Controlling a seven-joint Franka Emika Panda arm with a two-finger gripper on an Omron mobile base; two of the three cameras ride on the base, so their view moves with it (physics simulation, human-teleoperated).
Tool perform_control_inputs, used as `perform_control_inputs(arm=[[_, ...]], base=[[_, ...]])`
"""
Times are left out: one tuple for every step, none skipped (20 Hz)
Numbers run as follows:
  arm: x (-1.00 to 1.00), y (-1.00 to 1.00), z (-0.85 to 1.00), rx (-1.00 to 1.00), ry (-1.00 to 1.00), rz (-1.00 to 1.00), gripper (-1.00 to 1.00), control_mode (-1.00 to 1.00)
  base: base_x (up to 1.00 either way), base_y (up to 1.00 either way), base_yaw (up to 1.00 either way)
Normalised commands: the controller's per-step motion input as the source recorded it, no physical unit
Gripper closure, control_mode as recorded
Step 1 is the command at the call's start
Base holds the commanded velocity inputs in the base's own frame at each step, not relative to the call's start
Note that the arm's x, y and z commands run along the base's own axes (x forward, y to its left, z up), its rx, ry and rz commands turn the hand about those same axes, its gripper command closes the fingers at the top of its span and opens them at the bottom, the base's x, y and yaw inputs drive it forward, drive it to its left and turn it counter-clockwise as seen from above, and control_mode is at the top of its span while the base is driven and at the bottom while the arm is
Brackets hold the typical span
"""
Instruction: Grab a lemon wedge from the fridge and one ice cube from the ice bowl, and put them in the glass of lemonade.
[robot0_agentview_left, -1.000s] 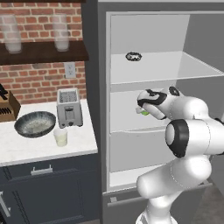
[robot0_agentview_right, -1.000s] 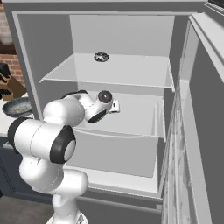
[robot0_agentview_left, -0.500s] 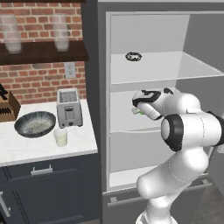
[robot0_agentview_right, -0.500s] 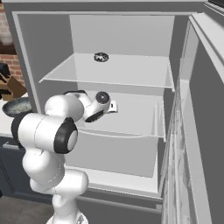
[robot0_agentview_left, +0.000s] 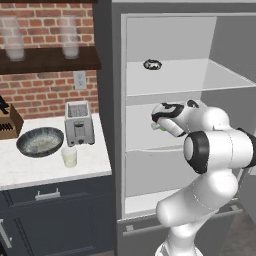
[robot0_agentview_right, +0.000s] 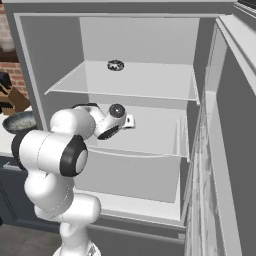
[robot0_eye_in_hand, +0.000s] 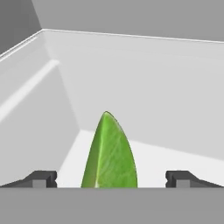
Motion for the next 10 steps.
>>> perform_control_inputs(arm=[[0.0, 0.0, -0.18, 0.0, 0.0, -0.03, -1.0, -1.0], [0.0, 0.0, -0.14, 0.0, 0.0, -0.03, -1.0, -1.0], [0.0, 0.0, -0.18, 0.0, 0.0, -0.03, -1.0, -1.0], [0.0, 0.0, -0.21, 0.01, 0.0, -0.02, -1.0, -1.0], [0.0, 0.0, -0.23, 0.01, 0.0, -0.02, -1.0, -1.0], [0.0, 0.0, -0.23, 0.01, 0.0, -0.02, -1.0, -1.0], [0.0, 0.0, -0.22, 0.01, 0.0, -0.02, -1.0, -1.0], [0.0, 0.0, -0.21, 0.02, 0.0, -0.02, -1.0, -1.0], [0.0, 0.0, -0.2, 0.01, 0.0, -0.02, -1.0, -1.0], [0.0, 0.0, -0.19, 0.02, 0.0, -0.02, -1.0, -1.0]], base=[[0.0, 0.0, 0.0], [0.0, 0.0, 0.0], [0.0, 0.0, 0.0], [0.0, 0.0, 0.0], [0.0, 0.0, 0.0], [0.0, 0.0, 0.0], [0.0, 0.0, 0.0], [0.0, 0.0, 0.0], [0.0, 0.0, 0.0], [0.0, 0.0, 0.0]])
